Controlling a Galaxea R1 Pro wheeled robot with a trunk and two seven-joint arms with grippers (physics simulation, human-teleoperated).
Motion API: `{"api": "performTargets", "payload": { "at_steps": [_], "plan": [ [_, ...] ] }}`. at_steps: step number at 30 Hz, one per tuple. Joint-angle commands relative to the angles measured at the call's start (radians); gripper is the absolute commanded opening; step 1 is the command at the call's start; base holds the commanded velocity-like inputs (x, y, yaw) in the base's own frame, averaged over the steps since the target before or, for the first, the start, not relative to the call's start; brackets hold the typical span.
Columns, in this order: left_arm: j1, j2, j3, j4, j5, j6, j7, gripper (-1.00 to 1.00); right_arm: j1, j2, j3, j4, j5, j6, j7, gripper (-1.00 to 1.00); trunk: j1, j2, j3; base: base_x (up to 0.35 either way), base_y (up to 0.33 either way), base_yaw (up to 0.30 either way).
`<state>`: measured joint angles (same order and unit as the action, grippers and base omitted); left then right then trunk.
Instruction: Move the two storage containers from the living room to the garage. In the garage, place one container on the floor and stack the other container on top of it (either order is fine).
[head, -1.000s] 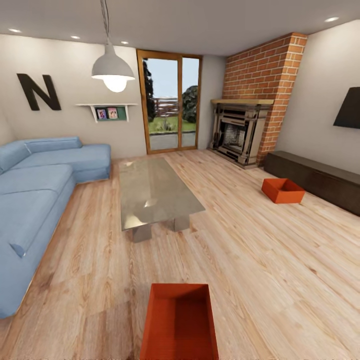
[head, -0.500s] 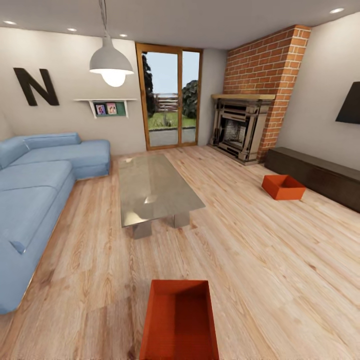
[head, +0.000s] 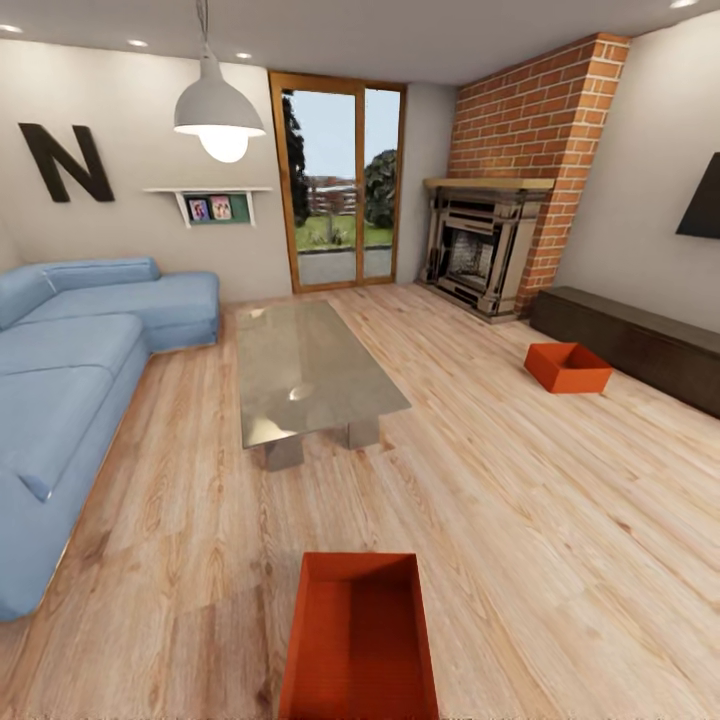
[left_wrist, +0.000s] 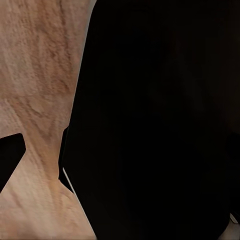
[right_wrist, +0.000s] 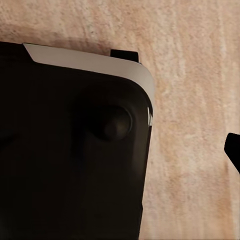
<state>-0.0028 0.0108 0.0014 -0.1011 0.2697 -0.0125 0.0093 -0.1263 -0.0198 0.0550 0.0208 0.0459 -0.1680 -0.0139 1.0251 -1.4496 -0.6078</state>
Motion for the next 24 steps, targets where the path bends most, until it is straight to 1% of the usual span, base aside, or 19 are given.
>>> {"api": "performTargets", "payload": {
  "at_steps": [1, 24],
  "plan": [
    [0.0, 0.0, 0.0, 0.0, 0.004, -0.001, 0.001, 1.0, -0.001, 0.0, 0.005, 0.002, 0.005, -0.004, -0.001, 1.0, 0.0, 0.0, -0.002, 0.0, 0.0, 0.0],
    [0.0, 0.0, 0.0, 0.0, 0.005, -0.001, 0.001, 1.0, -0.001, -0.001, 0.005, 0.002, 0.002, -0.002, -0.001, 1.0, 0.0, 0.0, -0.039, 0.0, 0.0, 0.0]
  ]
}}
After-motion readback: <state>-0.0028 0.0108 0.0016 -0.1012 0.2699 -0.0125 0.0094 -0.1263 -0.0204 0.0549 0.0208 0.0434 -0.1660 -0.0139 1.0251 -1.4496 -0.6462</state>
